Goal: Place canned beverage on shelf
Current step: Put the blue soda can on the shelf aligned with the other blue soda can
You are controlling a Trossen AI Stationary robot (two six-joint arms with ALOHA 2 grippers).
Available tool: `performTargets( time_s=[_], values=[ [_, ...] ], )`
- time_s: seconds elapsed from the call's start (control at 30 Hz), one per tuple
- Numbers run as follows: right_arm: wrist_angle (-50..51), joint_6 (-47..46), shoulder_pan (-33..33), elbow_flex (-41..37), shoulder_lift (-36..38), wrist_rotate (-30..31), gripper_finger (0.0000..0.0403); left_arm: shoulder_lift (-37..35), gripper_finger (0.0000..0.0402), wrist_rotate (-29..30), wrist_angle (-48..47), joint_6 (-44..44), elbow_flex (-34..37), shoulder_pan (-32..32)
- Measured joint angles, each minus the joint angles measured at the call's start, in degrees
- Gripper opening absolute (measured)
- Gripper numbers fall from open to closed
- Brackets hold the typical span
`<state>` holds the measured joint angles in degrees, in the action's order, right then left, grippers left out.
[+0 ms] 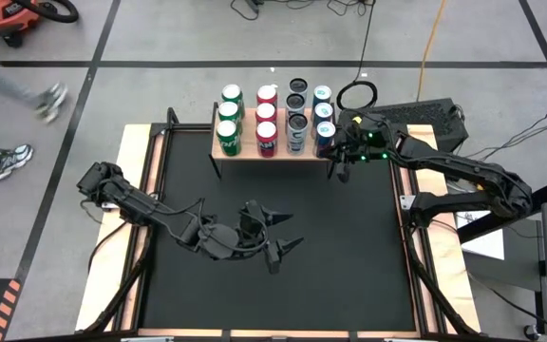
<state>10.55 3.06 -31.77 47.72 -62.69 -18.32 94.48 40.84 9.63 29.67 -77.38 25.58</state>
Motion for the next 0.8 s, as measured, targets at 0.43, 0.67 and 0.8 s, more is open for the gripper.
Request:
performTargets(
  time_s=[0.43,0.67,0.8],
  values=[
    [-0.1,1.3,0.0,0.0,-0.5,2.1,0.0,0.0,0.0343,0.0,0.0,0.0,0.0,0.4],
    [-0.3,3.8,-0.1,0.0,-0.5,2.1,0.0,0.0,0.0343,0.0,0.0,0.0,0.0,0.4],
    [-0.3,3.7,-0.1,0.0,-0.5,2.1,0.0,0.0,0.0343,0.0,0.0,0.0,0.0,0.4]
  ],
)
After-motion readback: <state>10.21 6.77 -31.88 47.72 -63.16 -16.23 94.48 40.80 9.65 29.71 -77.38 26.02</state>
